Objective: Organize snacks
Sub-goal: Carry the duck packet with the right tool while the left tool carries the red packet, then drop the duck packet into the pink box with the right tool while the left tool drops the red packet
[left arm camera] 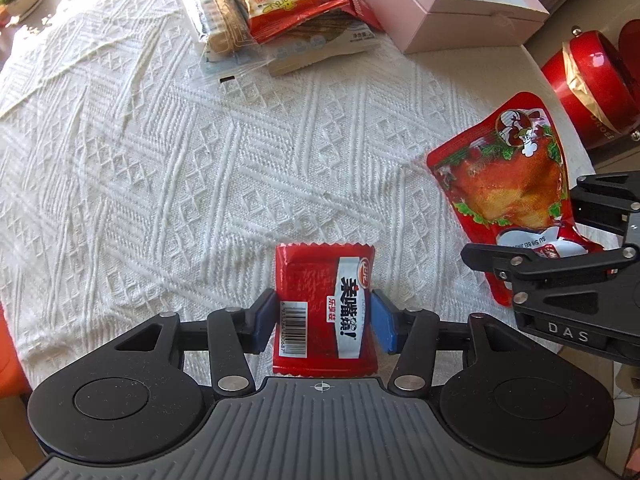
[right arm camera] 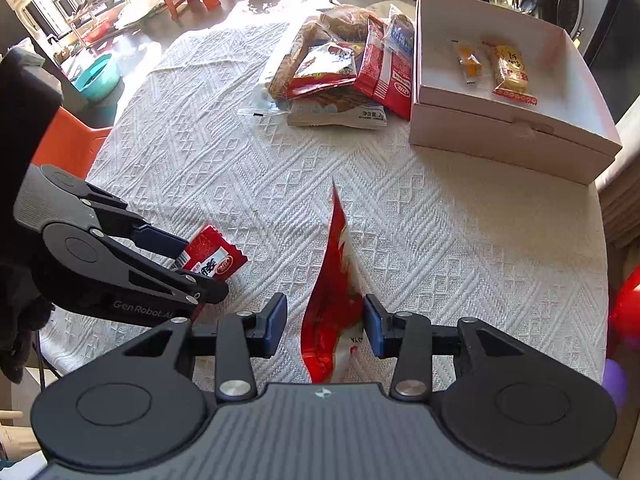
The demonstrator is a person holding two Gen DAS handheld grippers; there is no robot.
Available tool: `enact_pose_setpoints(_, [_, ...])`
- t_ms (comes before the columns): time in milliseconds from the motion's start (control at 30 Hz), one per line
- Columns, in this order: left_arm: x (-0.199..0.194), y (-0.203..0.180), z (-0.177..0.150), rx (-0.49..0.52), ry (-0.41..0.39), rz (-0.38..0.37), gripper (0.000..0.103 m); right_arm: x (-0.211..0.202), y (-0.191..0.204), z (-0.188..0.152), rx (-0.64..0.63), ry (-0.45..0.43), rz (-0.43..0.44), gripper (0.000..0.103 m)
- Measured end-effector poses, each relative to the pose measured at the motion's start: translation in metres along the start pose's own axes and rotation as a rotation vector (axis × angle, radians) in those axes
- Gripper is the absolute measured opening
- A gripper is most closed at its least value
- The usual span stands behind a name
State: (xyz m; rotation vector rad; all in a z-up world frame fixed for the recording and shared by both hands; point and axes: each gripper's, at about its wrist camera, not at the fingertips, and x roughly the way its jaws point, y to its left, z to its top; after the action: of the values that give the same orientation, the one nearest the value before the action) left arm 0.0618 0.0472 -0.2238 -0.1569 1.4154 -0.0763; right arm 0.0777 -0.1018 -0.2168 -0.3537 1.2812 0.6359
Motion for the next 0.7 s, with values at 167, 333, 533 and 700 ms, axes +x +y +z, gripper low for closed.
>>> enact_pose_setpoints(167, [-0.012, 0.0, -0.005, 0.006, -0.014, -0.046, 0.054, 0.005, -0.014, 0.0, 0.078, 0.023, -0.019, 0.024])
enact_pose_setpoints(333, [-0.069, -0.013, 0.016, -0.028, -0.109, -0.185, 0.054, -0.041, -0.031, -0.008, 0.137, -0.04, -0.012, 0.023])
enact_pose_setpoints(533, [-0.137, -0.044, 0.117, 0.01, -0.406, -0.268, 0.062, -0.081, -0.066, -0.015, 0.254, -0.097, -0.008, 0.023])
enact_pose_setpoints(700, [-0.097, -0.055, 0.197, -0.017, -0.443, -0.29, 0.064, -0.093, -0.082, -0.009, 0.301, -0.146, -0.035, 0.023])
